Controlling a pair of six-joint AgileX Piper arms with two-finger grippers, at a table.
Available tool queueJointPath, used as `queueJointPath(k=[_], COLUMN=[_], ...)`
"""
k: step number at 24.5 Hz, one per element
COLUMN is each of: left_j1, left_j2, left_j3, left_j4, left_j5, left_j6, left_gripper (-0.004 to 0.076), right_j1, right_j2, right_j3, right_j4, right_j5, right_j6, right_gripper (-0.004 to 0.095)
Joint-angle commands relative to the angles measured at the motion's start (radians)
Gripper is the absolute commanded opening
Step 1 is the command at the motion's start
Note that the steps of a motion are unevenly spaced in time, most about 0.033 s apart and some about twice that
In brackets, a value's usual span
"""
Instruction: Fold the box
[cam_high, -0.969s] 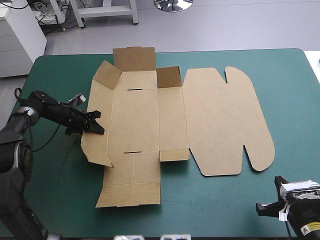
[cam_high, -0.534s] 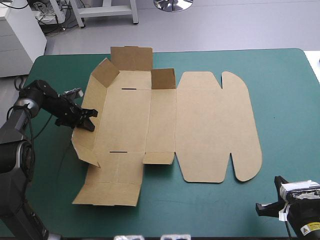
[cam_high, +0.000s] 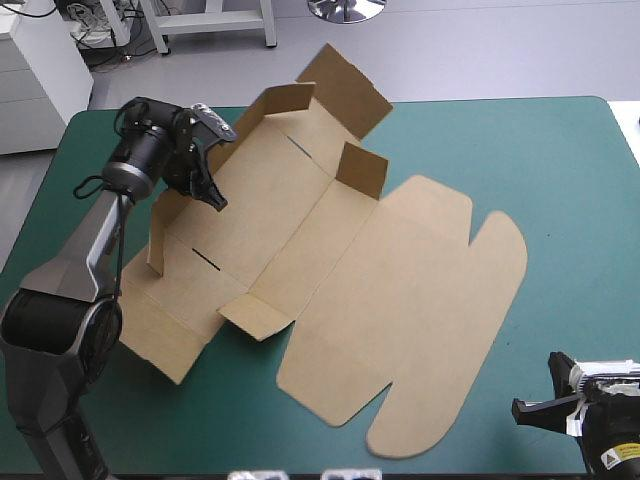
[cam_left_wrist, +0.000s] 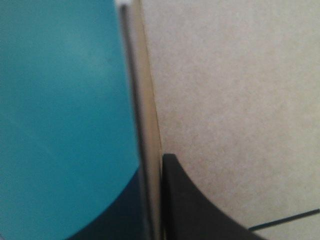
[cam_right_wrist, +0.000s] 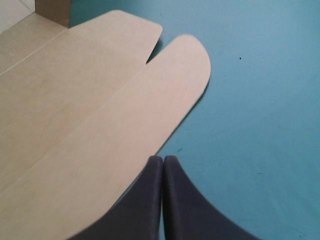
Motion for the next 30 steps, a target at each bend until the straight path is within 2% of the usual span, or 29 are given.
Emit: queueJointPath(k=[1,4,6,10,15,18,23,30], left_j1=[-0.138,-0.262,-0.375,-0.478,-0.567,-0.608,-0.662,-0.693], left_j2=[-0.047,-0.045,-0.047,-0.076,-0.172,-0.232,-0.293,-0.333], left_j3=[-0.034,-0.034,-0.034,0.000,0.198,0.319,0.486,0.651], left_j4=[0.213,0.337,0.534,0.599,0.760,0.899,1.167,1.368], left_j5=[-0.067,-0.132,-0.157,-0.199,-0.258,-0.297,-0.309,-0.251], left_j6=[0.040,0.030,-0.068,-0.148,-0.249,-0.366,-0.620,-0.885], left_gripper=[-0.0010,-0.0010,-0.0010,-0.0010,-0.0010,-0.0010,-0.0010,-0.0010], right_j1=[0.003,0.003,0.003,0.003,0.003,0.003,0.003,0.003], right_j2=[0.071,0.159,0.232,0.330,0.416,0.438,0.445,0.447], right_j3=[-0.023,-0.031,-0.060,-0.138,-0.175,-0.175,-0.175,-0.175], right_j4=[0.007,0.077,0.118,0.120,0.120,0.120,0.128,0.157], right_j5=[-0.073,-0.088,-0.126,-0.156,-0.160,-0.167,-0.168,-0.164], right_j6=[0.038,0.043,0.039,0.037,0.025,0.025,0.027,0.025], right_gripper=[-0.0011,-0.0011,-0.0011,-0.0011,-0.0011,-0.0011,-0.0011,-0.0011])
